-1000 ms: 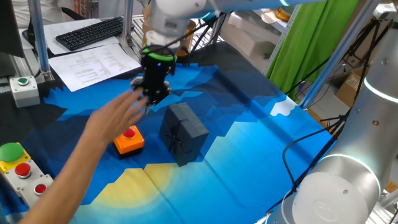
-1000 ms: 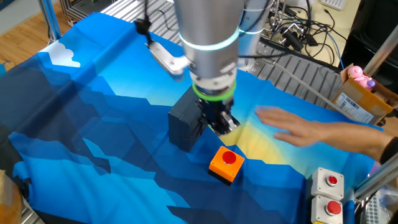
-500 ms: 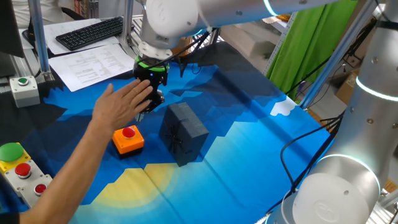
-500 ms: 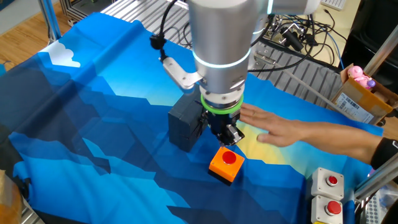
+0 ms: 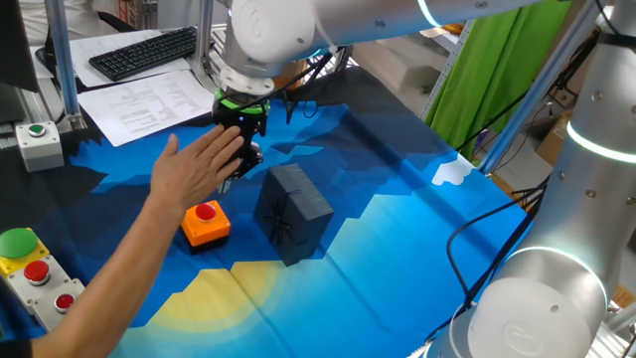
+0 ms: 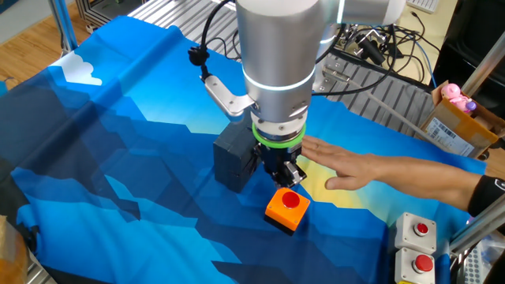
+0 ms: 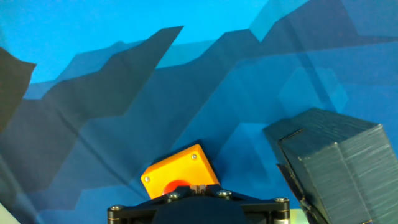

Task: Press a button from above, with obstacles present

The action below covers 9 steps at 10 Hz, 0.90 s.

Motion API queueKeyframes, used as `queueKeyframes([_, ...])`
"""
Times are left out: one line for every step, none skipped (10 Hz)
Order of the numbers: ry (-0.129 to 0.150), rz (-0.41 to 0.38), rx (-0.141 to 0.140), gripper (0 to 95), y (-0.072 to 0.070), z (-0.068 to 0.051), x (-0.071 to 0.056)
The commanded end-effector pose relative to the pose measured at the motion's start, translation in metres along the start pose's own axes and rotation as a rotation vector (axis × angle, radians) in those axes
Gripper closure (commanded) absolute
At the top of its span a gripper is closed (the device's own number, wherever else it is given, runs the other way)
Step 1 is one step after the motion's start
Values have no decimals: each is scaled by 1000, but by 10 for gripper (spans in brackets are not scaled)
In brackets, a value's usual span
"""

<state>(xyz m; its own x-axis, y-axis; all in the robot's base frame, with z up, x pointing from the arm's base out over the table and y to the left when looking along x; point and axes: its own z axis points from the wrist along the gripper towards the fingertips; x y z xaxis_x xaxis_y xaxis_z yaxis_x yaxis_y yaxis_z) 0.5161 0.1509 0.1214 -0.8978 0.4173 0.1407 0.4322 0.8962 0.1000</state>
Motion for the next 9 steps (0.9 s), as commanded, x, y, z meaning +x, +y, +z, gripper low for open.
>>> queueKeyframes([3, 1, 13, 950, 2, 0, 4])
queueKeyframes([9, -4, 14, 950, 2, 0, 4])
queueKeyframes([2, -1, 18, 950, 2, 0, 4])
queueKeyframes([13, -11, 19, 950, 2, 0, 4])
queueKeyframes([31, -21, 4, 950, 2, 0, 4])
queueKeyframes([35, -40, -7, 950, 2, 0, 4])
queueKeyframes([46, -41, -38, 950, 2, 0, 4])
queueKeyframes([50, -49, -57, 950, 2, 0, 4])
queueKeyframes([51, -82, -62, 950, 2, 0, 4])
